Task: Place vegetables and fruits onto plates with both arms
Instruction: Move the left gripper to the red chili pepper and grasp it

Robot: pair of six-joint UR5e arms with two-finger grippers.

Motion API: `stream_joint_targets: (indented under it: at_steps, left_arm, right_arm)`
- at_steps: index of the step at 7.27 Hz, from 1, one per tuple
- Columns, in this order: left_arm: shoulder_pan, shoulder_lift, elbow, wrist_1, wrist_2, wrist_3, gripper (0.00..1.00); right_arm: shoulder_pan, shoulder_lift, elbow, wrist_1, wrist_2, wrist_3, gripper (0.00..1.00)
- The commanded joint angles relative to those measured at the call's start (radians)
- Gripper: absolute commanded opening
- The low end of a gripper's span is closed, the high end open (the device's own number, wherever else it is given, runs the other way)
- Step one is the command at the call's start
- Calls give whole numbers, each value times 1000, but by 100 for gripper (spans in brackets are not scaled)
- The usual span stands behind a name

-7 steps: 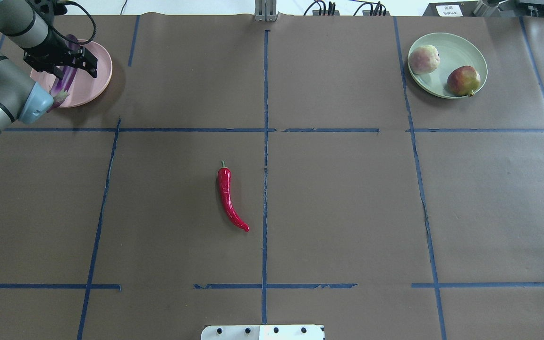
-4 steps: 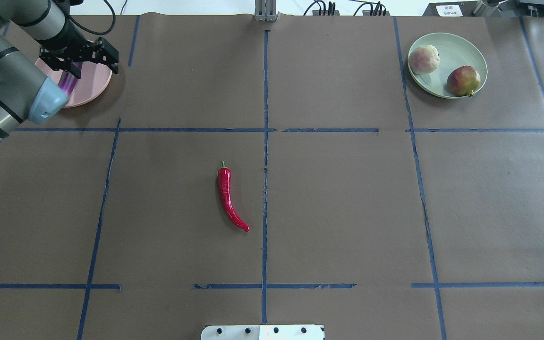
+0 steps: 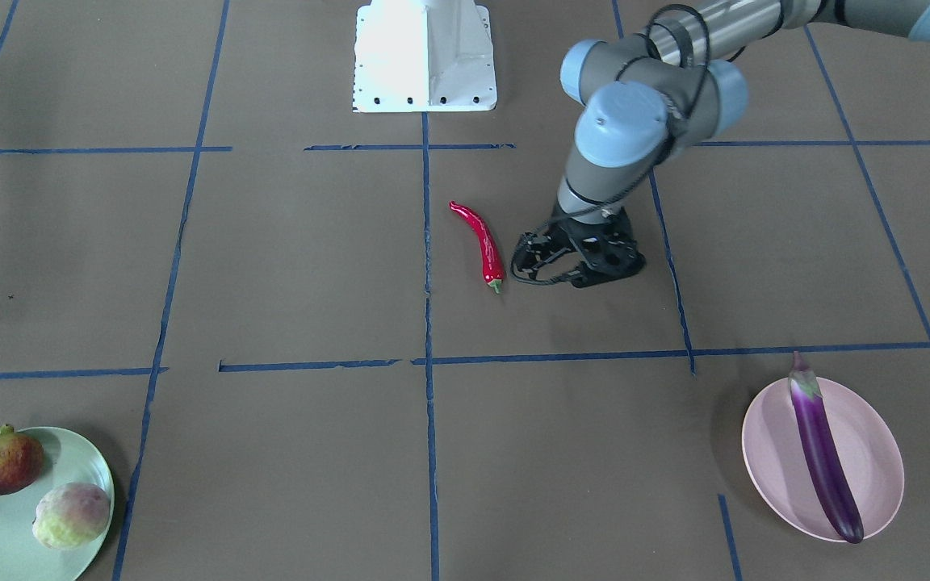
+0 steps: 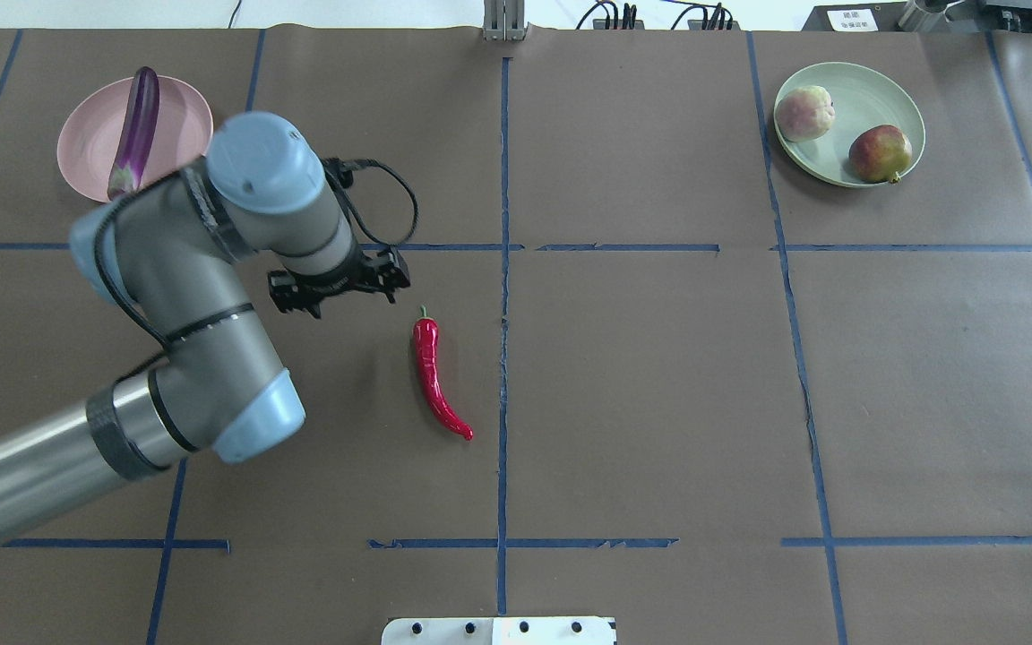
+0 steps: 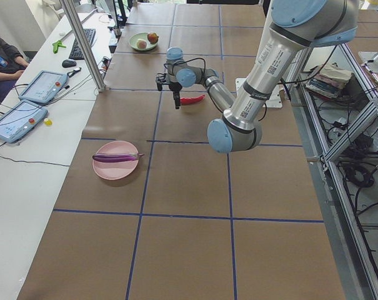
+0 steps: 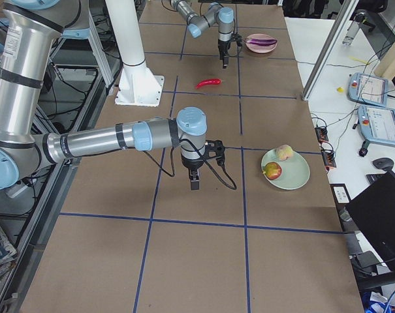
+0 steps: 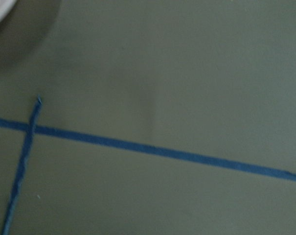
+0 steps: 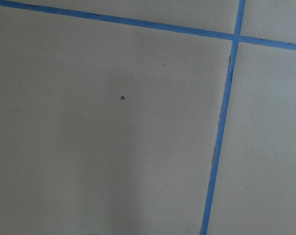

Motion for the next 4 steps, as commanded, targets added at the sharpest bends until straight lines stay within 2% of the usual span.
stream_joint_targets:
  at_steps: [1,3,4]
  left_arm:
    - [129,-44,2,7,83,-100,100]
    - [145,-44,15,0,94,-100,89]
    - [145,-62,55,-6,95,-99,89]
  right_arm:
    - [0,1,-4,0,-1,-1,100]
    - [0,1,-7,0,-1,-1,100]
    - [0,-1,-7,2,-1,-1,100]
